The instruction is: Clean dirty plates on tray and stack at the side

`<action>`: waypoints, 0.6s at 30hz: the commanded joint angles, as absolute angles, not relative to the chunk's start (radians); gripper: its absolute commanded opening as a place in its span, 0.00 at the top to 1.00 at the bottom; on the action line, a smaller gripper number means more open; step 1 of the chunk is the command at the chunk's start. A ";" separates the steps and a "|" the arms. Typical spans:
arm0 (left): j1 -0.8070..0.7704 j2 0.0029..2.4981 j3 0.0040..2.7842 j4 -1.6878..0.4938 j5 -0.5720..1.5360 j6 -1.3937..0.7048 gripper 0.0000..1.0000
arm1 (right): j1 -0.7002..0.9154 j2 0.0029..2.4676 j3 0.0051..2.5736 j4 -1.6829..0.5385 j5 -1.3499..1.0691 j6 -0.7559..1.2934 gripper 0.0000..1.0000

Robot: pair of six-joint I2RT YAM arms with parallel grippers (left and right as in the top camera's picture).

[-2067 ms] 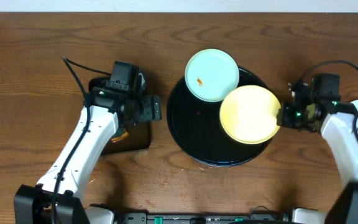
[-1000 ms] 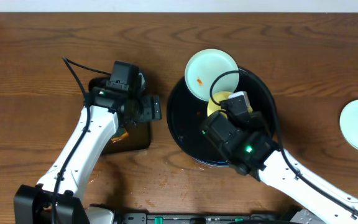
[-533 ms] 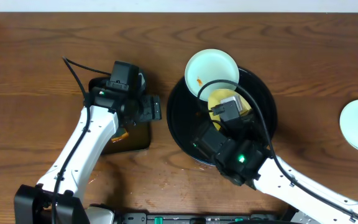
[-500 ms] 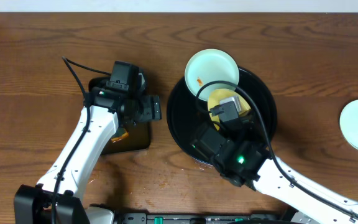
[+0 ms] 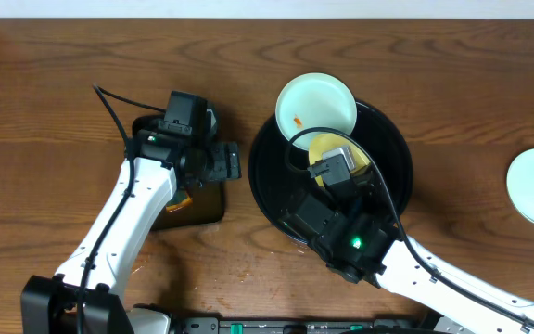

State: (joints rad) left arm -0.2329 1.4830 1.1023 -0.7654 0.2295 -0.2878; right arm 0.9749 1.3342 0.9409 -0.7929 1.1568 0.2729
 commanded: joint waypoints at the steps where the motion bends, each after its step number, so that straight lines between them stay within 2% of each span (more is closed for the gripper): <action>1: -0.234 1.483 1.117 -0.768 0.217 -0.285 0.12 | 0.989 1.322 0.970 -0.789 1.201 0.259 0.99; 18: -0.234 1.483 1.117 -0.768 0.217 -0.285 0.12 | 0.978 1.320 0.970 -0.770 1.204 0.258 0.99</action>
